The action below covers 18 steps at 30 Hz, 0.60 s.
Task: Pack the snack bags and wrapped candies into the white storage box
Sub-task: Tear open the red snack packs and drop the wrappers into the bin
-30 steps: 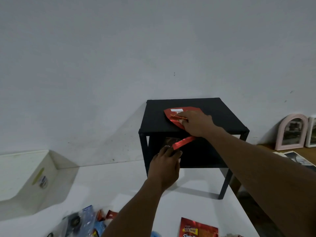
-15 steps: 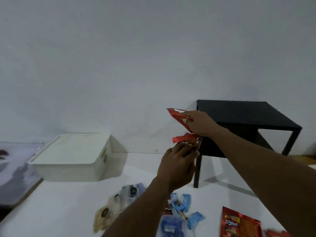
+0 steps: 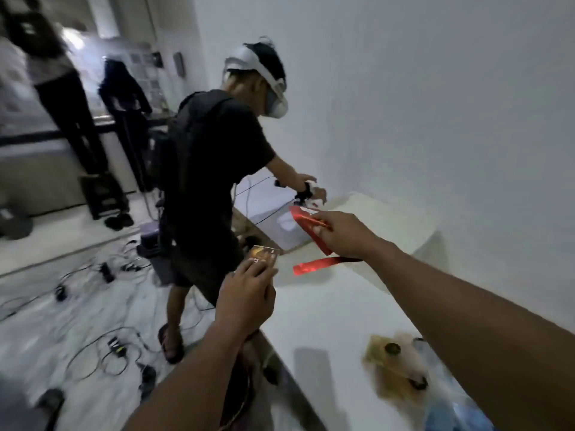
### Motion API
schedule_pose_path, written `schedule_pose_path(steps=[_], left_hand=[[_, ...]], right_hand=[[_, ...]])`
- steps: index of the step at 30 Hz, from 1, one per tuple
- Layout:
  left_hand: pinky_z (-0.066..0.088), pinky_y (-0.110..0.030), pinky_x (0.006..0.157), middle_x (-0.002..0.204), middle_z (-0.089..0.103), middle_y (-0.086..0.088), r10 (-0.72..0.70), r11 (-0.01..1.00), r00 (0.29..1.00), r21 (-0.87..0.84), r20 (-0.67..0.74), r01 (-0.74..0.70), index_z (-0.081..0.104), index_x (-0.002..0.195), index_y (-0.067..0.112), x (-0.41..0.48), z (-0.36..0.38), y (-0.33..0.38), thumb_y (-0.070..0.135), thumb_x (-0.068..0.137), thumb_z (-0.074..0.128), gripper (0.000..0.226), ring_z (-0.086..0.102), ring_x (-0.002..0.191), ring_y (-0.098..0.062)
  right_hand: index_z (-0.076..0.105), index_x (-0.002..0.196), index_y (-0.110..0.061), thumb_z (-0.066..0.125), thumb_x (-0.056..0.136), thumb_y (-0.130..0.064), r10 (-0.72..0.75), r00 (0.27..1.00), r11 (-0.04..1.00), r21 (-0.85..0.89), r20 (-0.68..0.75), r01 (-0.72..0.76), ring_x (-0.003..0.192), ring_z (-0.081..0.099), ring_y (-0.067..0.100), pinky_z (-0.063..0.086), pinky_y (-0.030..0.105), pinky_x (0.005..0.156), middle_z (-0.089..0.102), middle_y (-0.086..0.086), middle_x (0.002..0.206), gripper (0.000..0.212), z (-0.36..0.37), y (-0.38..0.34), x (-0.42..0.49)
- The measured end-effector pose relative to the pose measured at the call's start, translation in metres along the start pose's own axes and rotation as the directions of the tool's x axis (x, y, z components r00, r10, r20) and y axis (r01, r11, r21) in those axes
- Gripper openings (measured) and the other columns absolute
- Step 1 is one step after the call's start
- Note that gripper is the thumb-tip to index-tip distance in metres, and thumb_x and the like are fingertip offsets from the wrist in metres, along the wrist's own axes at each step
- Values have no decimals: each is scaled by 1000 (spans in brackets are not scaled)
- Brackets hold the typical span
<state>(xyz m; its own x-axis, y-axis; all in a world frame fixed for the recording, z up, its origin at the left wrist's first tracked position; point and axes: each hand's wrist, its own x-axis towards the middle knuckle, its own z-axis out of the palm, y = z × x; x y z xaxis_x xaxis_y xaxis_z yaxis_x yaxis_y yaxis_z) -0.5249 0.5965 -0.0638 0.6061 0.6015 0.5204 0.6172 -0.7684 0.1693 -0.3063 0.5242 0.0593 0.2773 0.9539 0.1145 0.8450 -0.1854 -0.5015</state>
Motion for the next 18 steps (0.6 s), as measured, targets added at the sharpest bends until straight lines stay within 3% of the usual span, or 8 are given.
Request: schedule_pose_path(steps=[2,6,8,15,18], left_hand=[[58,-41,77,115,74,-1,-131,989,991,64,9,130,76,109,23,-29,-14,-44,28,83,49,38,64,111,-30],[59,-38,70,108,75,4,-413,897,909,195,47,397,77,101,27,-90,-31,-105,27,82,67,22,67,103,-28],[59,-38,68,107,74,7,-529,837,845,210,78,505,76,100,29,-121,-29,-125,26,82,71,19,67,103,-26],[59,-37,77,120,71,6,-727,682,633,166,266,713,73,115,30,-201,41,-162,29,91,62,26,63,112,-25],[54,-36,87,129,67,5,-751,632,558,138,352,763,69,125,30,-218,101,-193,31,95,56,32,58,120,-22]], right_hand=[[55,137,-34,45,98,-40,-102,989,995,15,105,101,113,61,30,50,45,96,66,7,127,40,48,-30,30],[59,135,-32,49,98,-37,-234,928,970,132,291,204,112,62,30,48,34,89,67,8,126,39,141,-84,62],[64,128,-32,51,97,-36,-270,883,958,195,384,208,109,64,30,50,36,88,70,6,121,34,188,-101,67],[71,118,-25,46,94,-52,-205,670,954,297,713,-25,108,65,26,50,39,95,72,6,116,43,355,-90,52],[74,106,-29,40,79,-70,-94,622,943,269,778,-194,97,67,18,52,34,89,75,-3,105,59,437,-56,55]])
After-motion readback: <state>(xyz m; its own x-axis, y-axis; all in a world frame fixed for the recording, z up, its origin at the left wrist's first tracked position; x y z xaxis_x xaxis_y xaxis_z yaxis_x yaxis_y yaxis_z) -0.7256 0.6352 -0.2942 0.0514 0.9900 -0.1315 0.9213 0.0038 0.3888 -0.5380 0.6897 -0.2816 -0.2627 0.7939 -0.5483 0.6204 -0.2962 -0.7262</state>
